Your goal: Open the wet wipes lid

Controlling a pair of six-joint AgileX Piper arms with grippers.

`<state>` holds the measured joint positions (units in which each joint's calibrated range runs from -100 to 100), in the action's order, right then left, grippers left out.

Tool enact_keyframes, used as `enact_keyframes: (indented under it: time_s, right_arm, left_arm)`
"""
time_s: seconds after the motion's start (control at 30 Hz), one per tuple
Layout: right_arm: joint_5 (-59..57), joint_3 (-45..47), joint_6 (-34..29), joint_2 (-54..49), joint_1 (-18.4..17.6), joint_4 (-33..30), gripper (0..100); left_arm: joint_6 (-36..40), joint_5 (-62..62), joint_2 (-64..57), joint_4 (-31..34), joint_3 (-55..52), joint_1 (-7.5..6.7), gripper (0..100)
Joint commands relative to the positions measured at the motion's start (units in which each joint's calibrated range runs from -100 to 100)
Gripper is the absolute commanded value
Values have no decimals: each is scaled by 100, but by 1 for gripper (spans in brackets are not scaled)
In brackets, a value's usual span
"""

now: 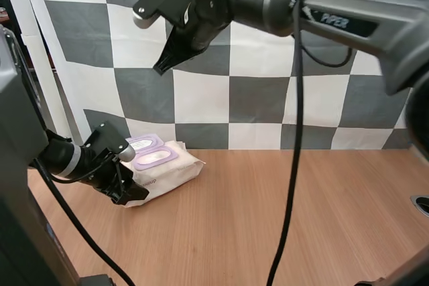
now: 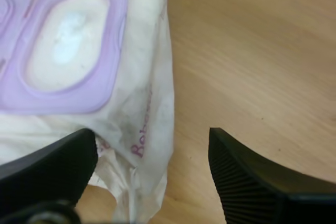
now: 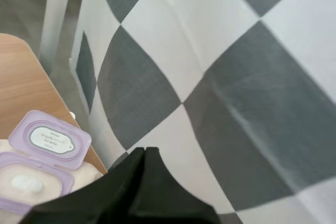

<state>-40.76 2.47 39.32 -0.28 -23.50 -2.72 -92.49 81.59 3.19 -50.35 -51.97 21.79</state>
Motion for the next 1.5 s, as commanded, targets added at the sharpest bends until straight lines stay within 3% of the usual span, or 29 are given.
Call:
enact_keyframes:
  time_s: [0.0, 0.17, 0.33, 0.53, 0.63, 0.73, 0.8, 1.17, 1.47]
  right_arm:
    - [-2668, -2, -1594, -2349, -2, -2153, 0]
    - [-3104, -2, -1838, -3137, 15, -2153, 0]
    - [-3283, -2, -1842, -3850, 194, -1999, 0]
    - [-3315, -2, -1842, -4513, 209, -1985, 0]
    - [-3458, -2, -1842, -4807, 209, -1864, 0]
    - [-3529, -2, -1842, -5038, 209, -1738, 0]
    - [-3580, -2, -1842, -5122, 276, -1697, 0]
    - [-3719, 46, -1842, -5410, 971, -958, 0]
    - [-3679, 46, -1842, -5955, 1352, -434, 0]
  left_arm:
    - [-82, 1260, -1149, -72, 4, 4, 100]
    - [-82, 1841, -2413, -336, 4, 54, 100]
    - [4, 1841, -3459, -738, 4, 267, 100]
    - [350, 1841, -4533, -822, 4, 289, 100]
    - [521, 1841, -4993, -824, 4, 246, 88]
    - [779, 1841, -5419, -813, 4, 101, 73]
    - [907, 1841, -5644, -813, 4, -24, 69]
    - [1633, 1841, -6532, -742, 4, -879, 69]
    - [2534, 1841, -7961, -783, 4, -1305, 69]
